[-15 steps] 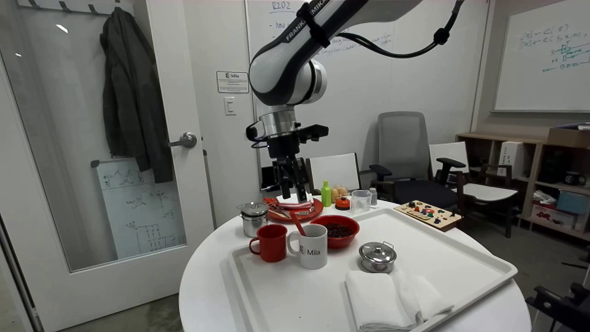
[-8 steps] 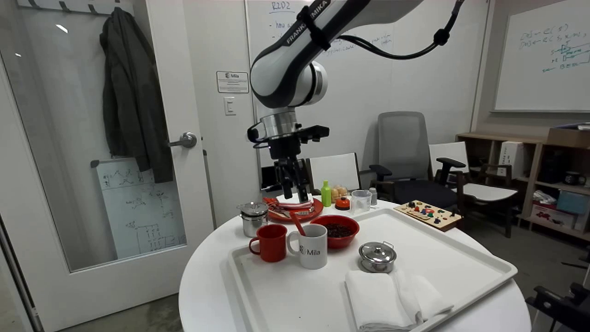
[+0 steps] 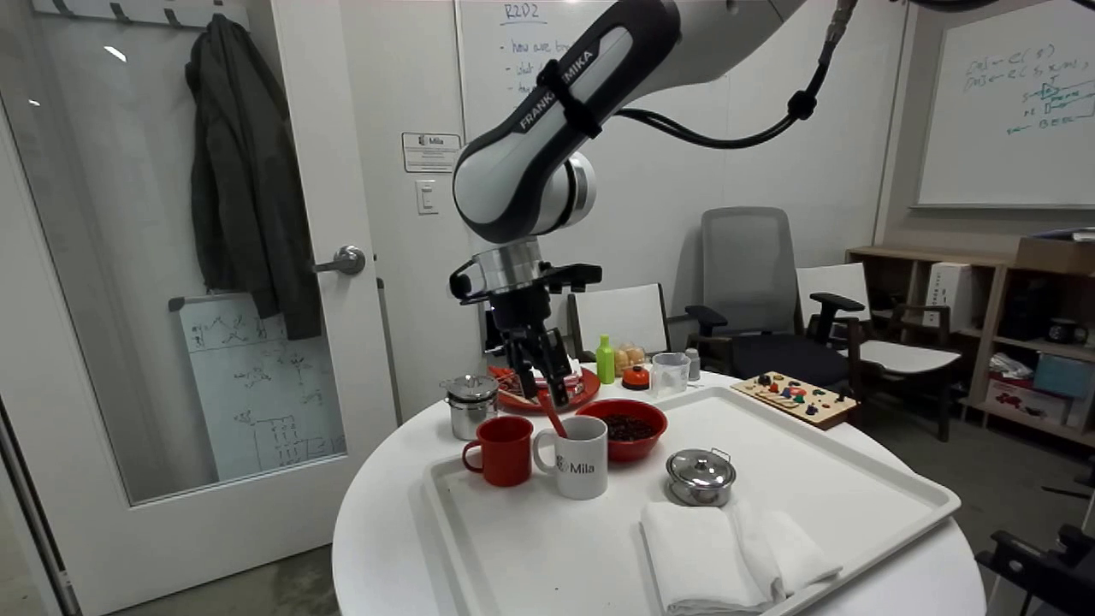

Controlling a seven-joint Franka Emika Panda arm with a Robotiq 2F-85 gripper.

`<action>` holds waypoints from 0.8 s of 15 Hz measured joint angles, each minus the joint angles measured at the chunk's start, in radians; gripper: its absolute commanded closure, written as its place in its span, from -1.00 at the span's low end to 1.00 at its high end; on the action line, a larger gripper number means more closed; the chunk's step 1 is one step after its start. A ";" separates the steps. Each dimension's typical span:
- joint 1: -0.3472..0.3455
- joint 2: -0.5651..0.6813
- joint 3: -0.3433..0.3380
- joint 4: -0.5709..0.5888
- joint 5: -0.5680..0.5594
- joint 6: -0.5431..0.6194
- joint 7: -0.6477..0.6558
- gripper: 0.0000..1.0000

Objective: Use the spoon to stir the contents in the red bowl

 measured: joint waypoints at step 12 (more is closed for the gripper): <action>0.018 0.058 -0.035 0.091 -0.029 -0.016 -0.001 -1.00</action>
